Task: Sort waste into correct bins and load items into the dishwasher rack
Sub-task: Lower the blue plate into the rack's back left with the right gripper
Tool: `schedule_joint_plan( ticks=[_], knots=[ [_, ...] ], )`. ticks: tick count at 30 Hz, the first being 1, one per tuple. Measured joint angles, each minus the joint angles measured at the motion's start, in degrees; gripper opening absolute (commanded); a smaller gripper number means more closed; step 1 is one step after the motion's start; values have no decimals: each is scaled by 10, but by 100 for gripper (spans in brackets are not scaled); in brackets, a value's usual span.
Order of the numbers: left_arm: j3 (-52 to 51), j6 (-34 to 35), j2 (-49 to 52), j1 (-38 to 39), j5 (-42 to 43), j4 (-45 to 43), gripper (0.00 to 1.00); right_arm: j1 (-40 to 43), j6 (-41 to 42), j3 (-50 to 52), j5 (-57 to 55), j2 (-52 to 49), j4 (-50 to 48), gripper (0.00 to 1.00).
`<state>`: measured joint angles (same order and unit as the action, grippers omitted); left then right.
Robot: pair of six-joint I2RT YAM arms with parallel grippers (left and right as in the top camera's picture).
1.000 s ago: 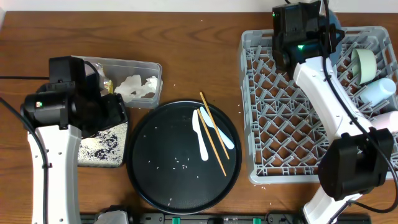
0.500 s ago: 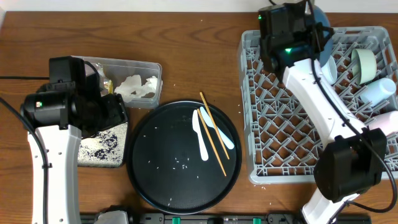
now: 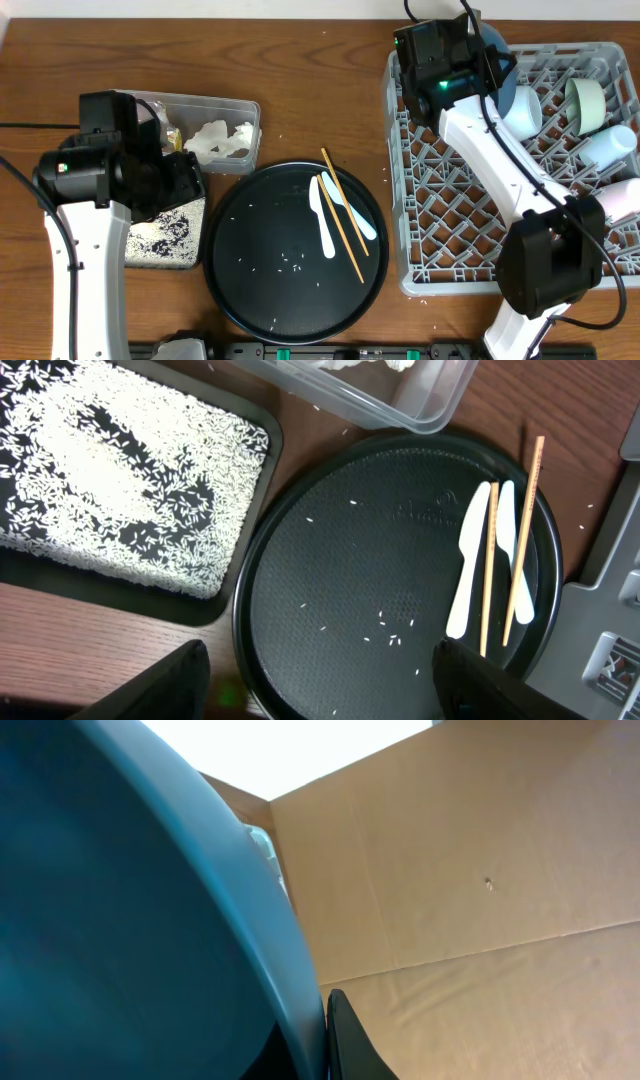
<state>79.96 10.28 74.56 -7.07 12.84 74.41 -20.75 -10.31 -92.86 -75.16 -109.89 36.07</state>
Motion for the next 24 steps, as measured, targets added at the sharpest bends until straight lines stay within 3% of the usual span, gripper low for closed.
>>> schedule_joint_plan(
  ticks=[15, 24],
  knots=[
    [0, 0, 0, 0, 0, 0, 73, -2, 186, -13, 42, 11, 167, 3],
    [0, 2, 0, 0, 0, 0, 73, -16, 250, -17, 79, 16, 196, 7]
  ],
)
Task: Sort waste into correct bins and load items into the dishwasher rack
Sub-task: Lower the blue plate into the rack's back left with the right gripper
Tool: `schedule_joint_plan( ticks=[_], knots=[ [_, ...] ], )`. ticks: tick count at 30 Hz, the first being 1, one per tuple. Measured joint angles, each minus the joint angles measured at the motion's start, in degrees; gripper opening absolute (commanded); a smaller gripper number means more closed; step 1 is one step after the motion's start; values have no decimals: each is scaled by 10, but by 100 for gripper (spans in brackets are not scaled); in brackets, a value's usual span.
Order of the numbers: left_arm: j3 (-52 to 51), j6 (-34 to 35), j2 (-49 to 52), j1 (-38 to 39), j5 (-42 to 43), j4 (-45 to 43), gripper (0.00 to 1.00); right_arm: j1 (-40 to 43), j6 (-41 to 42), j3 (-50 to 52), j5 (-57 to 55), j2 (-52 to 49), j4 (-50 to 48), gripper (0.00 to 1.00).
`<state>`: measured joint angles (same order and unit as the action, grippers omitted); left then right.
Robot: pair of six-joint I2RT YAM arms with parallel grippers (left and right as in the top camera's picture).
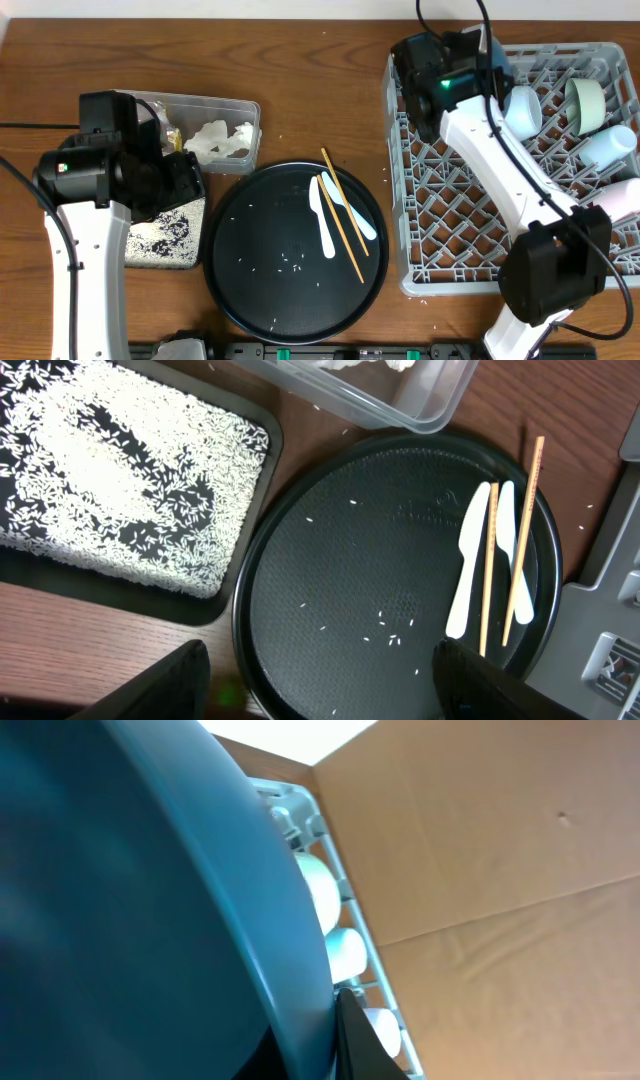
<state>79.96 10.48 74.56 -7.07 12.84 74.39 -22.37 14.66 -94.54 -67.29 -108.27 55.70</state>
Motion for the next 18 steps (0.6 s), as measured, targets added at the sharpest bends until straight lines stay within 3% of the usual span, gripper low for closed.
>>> schedule_joint_plan(
  ticks=[12, 18],
  knots=[
    [0, 0, 0, 0, 0, 0, 73, -48, 6, 8, 127, -3, 23, 52],
    [0, 0, 0, 0, 0, 0, 73, -50, 20, 11, 154, -11, 48, 61]
  ],
)
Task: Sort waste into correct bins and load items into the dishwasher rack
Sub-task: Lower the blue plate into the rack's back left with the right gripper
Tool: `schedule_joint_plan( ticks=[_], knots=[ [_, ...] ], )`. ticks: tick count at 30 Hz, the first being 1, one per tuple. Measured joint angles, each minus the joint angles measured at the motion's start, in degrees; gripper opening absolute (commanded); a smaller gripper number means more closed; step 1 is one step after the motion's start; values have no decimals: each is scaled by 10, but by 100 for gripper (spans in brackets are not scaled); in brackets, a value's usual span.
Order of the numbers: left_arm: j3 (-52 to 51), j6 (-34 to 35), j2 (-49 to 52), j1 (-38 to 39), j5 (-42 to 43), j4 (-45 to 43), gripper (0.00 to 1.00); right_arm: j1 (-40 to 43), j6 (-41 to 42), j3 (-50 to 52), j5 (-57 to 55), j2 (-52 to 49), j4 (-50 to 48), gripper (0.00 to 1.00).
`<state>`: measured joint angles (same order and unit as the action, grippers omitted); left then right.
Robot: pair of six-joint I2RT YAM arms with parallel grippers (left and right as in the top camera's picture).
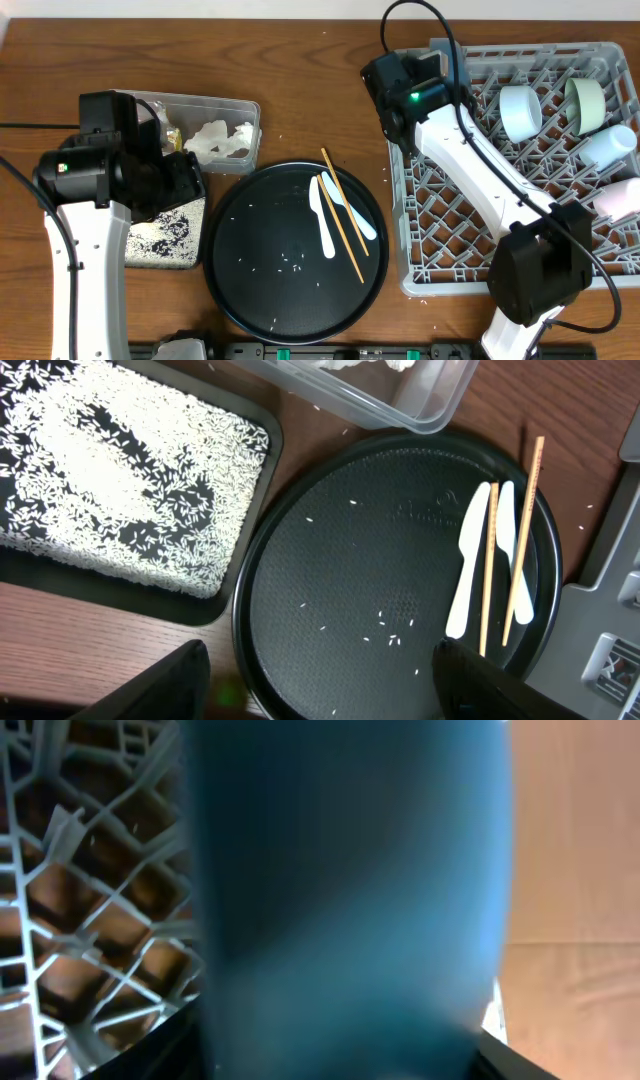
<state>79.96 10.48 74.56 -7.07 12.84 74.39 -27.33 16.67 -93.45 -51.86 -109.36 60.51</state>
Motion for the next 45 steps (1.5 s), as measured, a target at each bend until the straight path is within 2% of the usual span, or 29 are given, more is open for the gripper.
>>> schedule_joint_plan(
  ticks=[7, 17, 26, 29, 31, 33, 35, 39, 44, 45],
  knots=[
    [0, 0, 0, 0, 0, 0, 73, 2, 19, 2, 54, 10, 5, 64],
    [0, 0, 0, 0, 0, 0, 73, 27, 33, 2, 75, 85, 10, 63],
    [0, 0, 0, 0, 0, 0, 73, 54, 37, 2, 89, 90, 14, 62],
    [0, 0, 0, 0, 0, 0, 73, 57, 37, 2, 96, 90, 15, 57],
    [0, 0, 0, 0, 0, 0, 73, 59, 37, 2, 100, 90, 16, 45],
    [0, 0, 0, 0, 0, 0, 73, 59, 38, 3, 102, 90, 6, 22],
    [0, 0, 0, 0, 0, 1, 73, 61, 38, 3, 105, 90, -20, 10],
    [0, 0, 0, 0, 0, 2, 73, 87, 34, 3, 62, 91, -81, 2],
    [0, 0, 0, 0, 0, 3, 73, 104, 25, 3, 110, 90, -121, 8],
    [0, 0, 0, 0, 0, 3, 73, 102, 23, 3, 123, 90, -116, 7]
  ],
)
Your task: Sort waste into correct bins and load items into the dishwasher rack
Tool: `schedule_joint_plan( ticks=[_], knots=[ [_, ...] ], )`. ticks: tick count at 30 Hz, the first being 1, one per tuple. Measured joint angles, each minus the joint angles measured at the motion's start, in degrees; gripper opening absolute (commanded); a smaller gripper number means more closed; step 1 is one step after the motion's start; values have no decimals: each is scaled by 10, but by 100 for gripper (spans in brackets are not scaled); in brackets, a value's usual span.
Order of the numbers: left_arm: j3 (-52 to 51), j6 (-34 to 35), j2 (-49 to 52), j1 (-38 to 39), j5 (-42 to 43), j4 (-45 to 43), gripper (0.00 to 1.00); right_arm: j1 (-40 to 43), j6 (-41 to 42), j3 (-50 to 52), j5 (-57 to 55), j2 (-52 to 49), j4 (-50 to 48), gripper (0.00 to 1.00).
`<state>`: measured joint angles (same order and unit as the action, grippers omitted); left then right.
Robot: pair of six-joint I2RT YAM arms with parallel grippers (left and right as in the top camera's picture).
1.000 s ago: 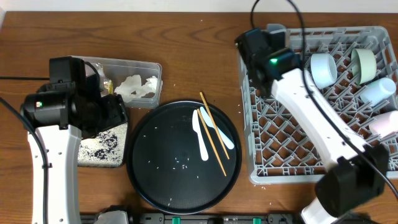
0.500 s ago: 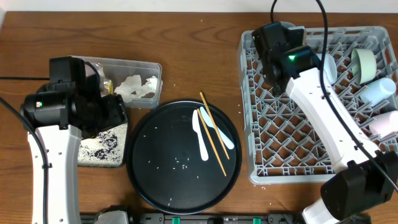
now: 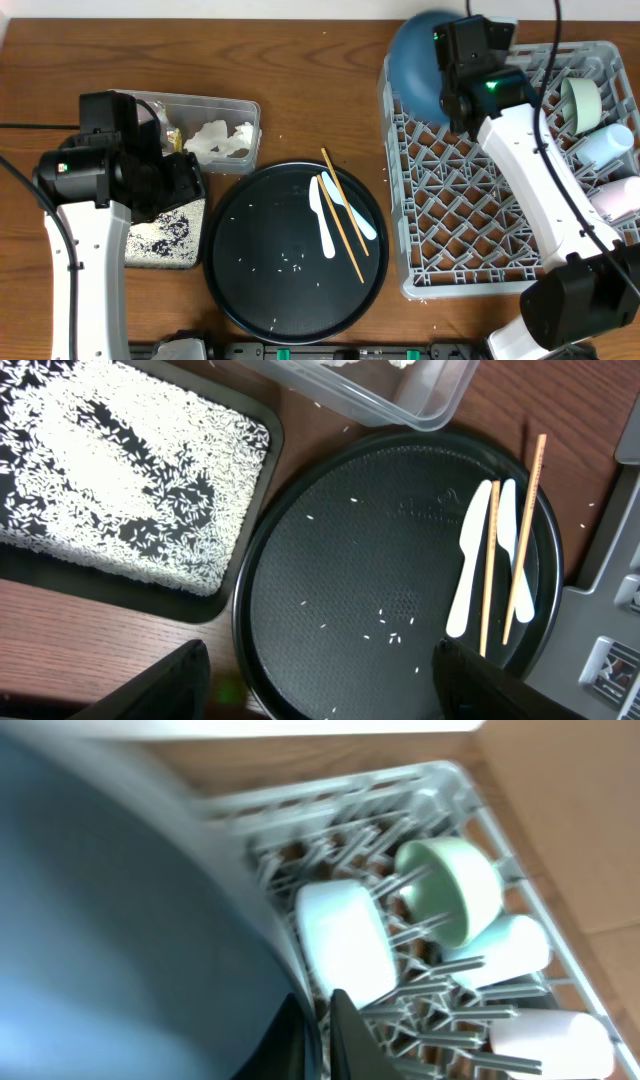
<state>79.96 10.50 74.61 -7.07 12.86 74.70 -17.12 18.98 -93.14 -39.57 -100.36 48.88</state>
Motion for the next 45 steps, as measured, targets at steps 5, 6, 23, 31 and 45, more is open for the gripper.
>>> schedule_joint_plan(
  ticks=[5, 6, 23, 31, 45],
  knots=[
    [0, 0, 0, 0, 0, 0, 73, -7, -5, 0, 33, 0, 47, 1],
    [0, 0, 0, 0, 0, 0, 73, -7, -5, 0, 36, 0, 56, 1],
    [0, 0, 0, 0, 0, 1, 73, -4, 44, 0, 30, 0, 174, 36],
    [0, 0, 0, 0, 0, 1, 73, 70, 94, 0, 128, 0, 258, 45],
    [0, 0, 0, 0, 0, 0, 73, 285, 52, 0, 352, 31, 310, 58]
  ],
)
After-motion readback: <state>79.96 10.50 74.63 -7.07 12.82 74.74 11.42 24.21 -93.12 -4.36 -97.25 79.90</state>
